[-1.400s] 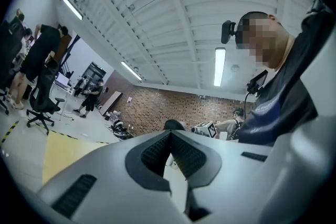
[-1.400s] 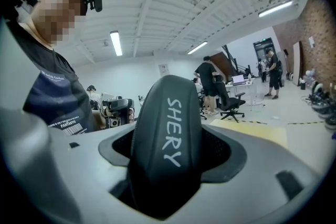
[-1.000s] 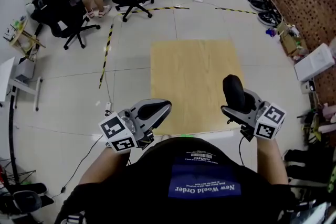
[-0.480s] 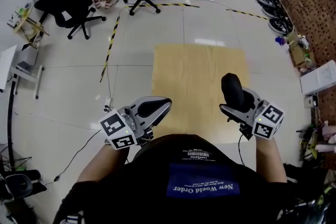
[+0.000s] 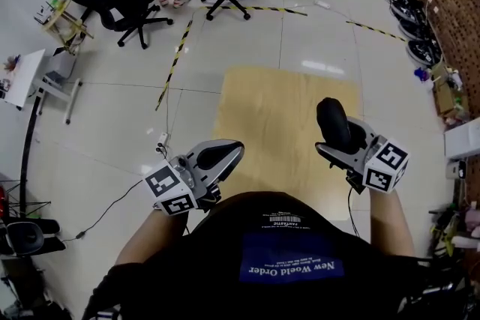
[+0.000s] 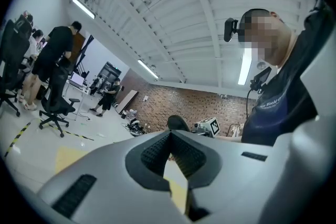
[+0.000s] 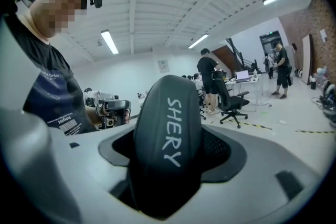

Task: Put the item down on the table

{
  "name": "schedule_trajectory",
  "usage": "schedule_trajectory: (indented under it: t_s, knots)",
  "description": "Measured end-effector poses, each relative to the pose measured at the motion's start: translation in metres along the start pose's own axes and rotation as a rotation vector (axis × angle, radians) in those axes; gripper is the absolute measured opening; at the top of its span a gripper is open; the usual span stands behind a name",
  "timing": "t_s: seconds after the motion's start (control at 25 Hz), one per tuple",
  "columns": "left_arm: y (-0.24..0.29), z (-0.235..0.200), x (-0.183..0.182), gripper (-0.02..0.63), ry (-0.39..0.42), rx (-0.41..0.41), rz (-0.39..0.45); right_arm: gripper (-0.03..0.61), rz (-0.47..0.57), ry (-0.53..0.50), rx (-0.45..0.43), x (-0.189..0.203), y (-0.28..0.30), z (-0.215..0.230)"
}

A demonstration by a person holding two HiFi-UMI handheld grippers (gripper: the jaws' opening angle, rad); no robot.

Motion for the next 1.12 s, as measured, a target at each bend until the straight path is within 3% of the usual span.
schedule_trajectory:
  t_s: [0.24,0.44,0.6,0.8,1.12]
  knots:
    - [0.007,-0.004,0.003,-0.008,0.003,0.013,-0.018,0.336,-0.011,-0.043,0.024,-0.005,-0.002,0.009]
    - [0.002,-0.03,0.016,-0.008,-0.043,0.007,-0.059,0.336,-0.1,-0.113,0.063,0.008,0.028,0.022]
    - [0.003,-0.057,0.046,-0.008,-0.098,0.0,-0.116,0.336,-0.199,-0.133,0.086,0.045,0.07,0.045]
    - [0.01,-0.083,0.082,-0.008,-0.104,0.044,-0.179,0.336,-0.304,-0.145,0.113,0.105,0.126,0.079]
    - [0.003,-0.092,0.135,-0.008,-0.175,0.078,-0.178,0.336,-0.514,-0.279,0.158,0.199,0.178,0.092]
Point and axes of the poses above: the fingertips, and each gripper's own axes: y forward along the fingers, z to its right, x out of its underside, the point moved 5 cm from there along -y, backward along the fingers, and after that the axes turned 14 degrees about x, right-handed, at the moved point
